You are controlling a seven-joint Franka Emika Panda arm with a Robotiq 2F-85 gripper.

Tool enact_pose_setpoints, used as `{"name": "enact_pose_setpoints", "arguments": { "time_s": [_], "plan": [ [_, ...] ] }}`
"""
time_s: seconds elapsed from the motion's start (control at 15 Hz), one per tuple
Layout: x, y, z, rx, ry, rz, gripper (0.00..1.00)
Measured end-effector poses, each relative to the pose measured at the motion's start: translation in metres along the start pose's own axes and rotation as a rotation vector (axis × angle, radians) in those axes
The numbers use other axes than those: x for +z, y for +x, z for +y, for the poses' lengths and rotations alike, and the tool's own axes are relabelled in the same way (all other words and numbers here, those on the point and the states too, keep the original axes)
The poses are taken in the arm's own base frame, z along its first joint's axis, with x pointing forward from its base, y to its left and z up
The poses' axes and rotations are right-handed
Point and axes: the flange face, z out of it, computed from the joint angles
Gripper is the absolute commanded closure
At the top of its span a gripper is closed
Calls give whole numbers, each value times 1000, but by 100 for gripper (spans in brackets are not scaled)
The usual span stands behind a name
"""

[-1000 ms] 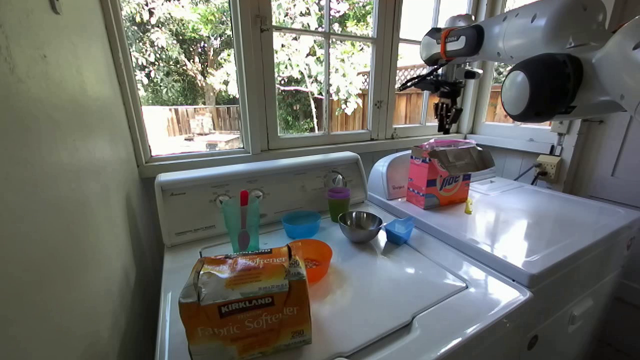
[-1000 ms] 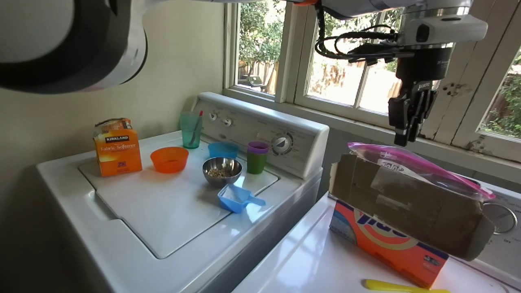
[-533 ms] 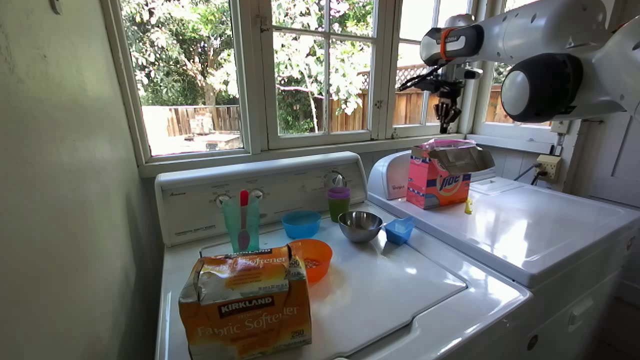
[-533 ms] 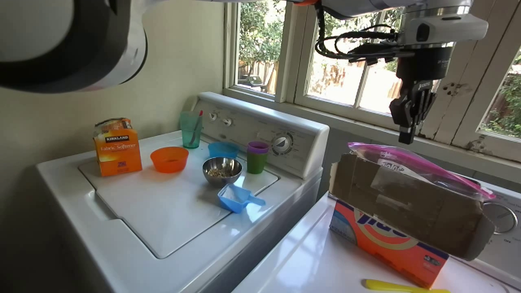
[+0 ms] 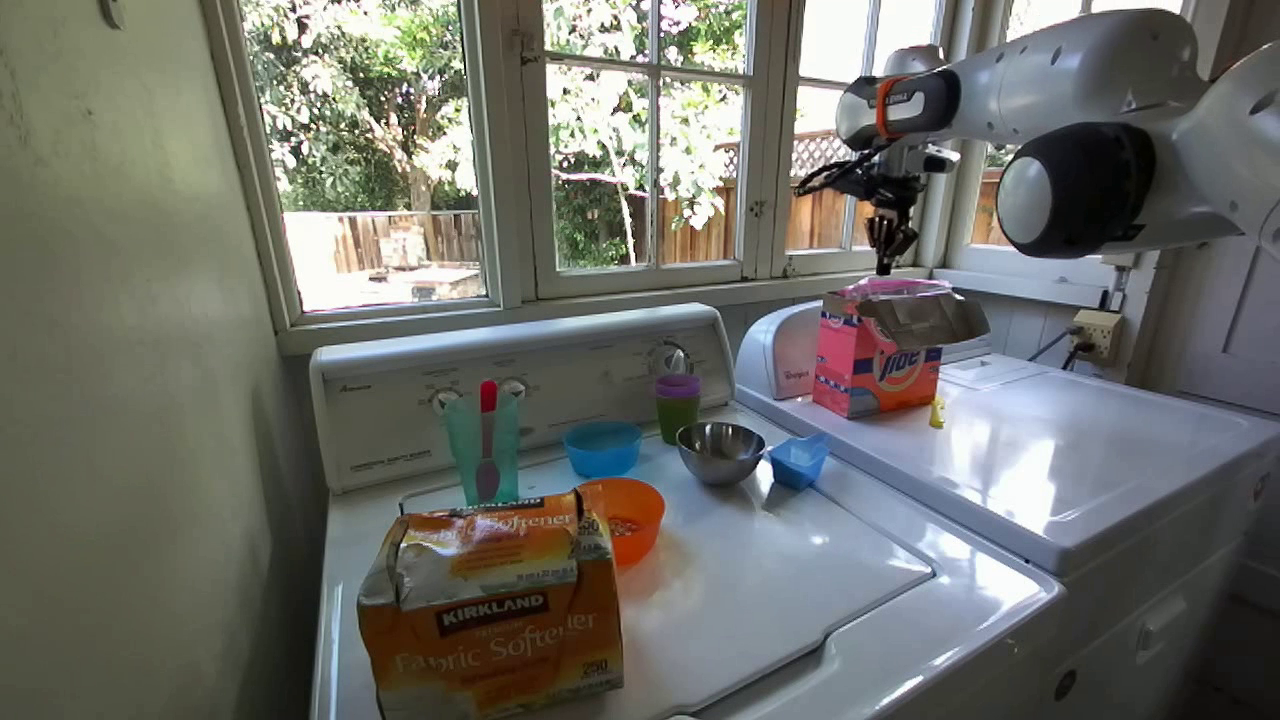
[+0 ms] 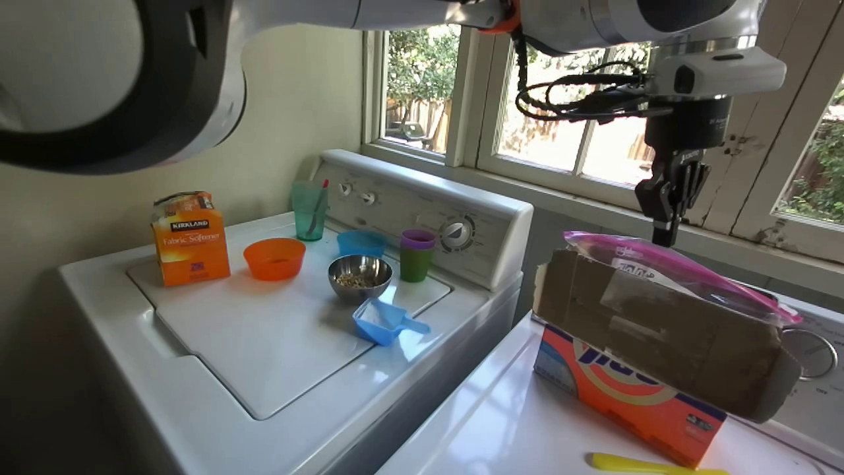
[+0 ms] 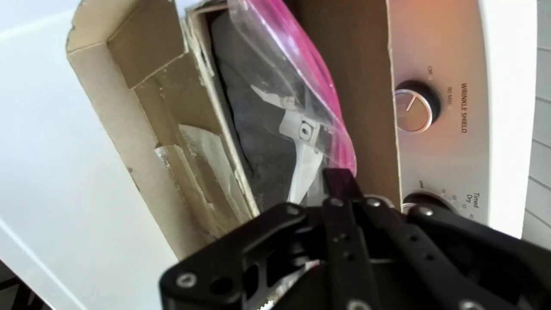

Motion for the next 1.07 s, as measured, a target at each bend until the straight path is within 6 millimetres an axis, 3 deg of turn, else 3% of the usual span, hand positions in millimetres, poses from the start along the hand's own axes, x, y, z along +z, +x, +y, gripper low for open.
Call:
{"name": "enact_pose_setpoints", "arguments": {
  "time_s": [0.73, 1.07],
  "plan": [
    [3, -9, -4, -9, 13, 6, 100],
    [15, -9, 1, -4, -42, 2, 100]
  ]
}}
